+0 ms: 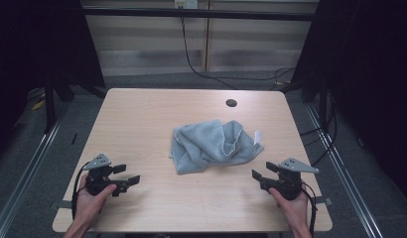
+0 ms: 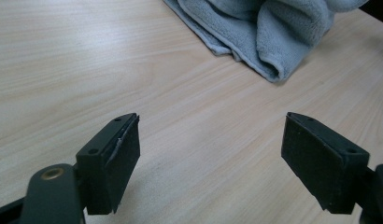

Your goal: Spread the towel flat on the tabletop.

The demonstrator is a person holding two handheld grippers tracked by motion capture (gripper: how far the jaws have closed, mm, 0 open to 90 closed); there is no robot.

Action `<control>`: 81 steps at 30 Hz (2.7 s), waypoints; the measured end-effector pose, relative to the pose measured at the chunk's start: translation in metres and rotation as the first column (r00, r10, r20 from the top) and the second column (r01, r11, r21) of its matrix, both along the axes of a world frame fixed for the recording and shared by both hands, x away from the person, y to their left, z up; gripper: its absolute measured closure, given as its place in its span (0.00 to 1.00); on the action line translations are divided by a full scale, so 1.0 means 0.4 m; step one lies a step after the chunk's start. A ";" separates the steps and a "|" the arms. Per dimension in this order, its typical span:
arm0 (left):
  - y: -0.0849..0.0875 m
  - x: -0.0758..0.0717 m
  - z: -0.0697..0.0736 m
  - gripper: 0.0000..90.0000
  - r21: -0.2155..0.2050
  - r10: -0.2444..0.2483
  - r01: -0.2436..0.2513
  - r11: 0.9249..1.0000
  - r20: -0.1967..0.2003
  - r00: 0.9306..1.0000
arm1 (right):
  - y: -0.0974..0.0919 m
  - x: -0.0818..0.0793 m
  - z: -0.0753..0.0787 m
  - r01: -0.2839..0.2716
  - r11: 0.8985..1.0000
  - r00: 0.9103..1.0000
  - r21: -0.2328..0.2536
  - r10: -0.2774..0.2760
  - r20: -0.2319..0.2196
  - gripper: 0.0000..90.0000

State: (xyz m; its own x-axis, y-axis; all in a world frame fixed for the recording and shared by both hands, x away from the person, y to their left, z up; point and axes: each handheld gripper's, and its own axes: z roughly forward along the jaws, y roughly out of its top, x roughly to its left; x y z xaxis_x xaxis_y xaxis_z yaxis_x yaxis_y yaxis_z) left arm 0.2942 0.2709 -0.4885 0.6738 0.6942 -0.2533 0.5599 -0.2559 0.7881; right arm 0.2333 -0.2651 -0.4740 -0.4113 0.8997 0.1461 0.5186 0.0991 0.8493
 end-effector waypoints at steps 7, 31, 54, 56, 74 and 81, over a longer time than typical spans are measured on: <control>-0.004 0.007 -0.007 0.24 0.012 0.001 -0.001 1.000 -0.016 1.000 | -0.006 0.002 -0.007 -0.016 1.000 0.999 0.021 0.017 -0.039 0.37; -0.225 0.090 0.105 0.60 -0.040 -0.173 0.178 0.983 0.102 0.980 | 0.117 0.141 0.123 -0.259 0.964 0.966 0.066 0.259 0.010 0.57; -0.380 0.148 -0.040 0.73 0.129 -0.250 0.252 0.959 -0.030 0.968 | 0.158 0.277 -0.062 -0.304 0.952 0.942 -0.012 0.299 -0.152 0.47; -0.381 0.148 -0.040 0.81 0.127 -0.251 0.253 0.959 -0.031 0.967 | 0.161 0.271 -0.064 -0.293 0.955 0.947 -0.049 0.282 -0.157 0.56; -0.331 0.099 -0.042 0.93 0.099 -0.291 0.295 0.950 -0.059 0.955 | 0.174 0.209 -0.077 -0.318 0.948 0.931 0.005 0.314 -0.185 0.82; -0.287 0.043 -0.047 0.93 0.078 -0.279 0.283 0.956 -0.052 0.959 | 0.194 0.156 -0.083 -0.342 0.939 0.924 0.029 0.342 -0.169 0.83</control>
State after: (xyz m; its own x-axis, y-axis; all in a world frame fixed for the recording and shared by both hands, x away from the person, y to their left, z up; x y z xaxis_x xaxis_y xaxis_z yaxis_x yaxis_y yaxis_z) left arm 0.3113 0.1563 -0.5071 0.8351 0.4983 -0.2332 0.4868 -0.4716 0.7353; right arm 0.2957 -0.1875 -0.5070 -0.6635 0.7086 0.2400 0.5889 0.2968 0.7517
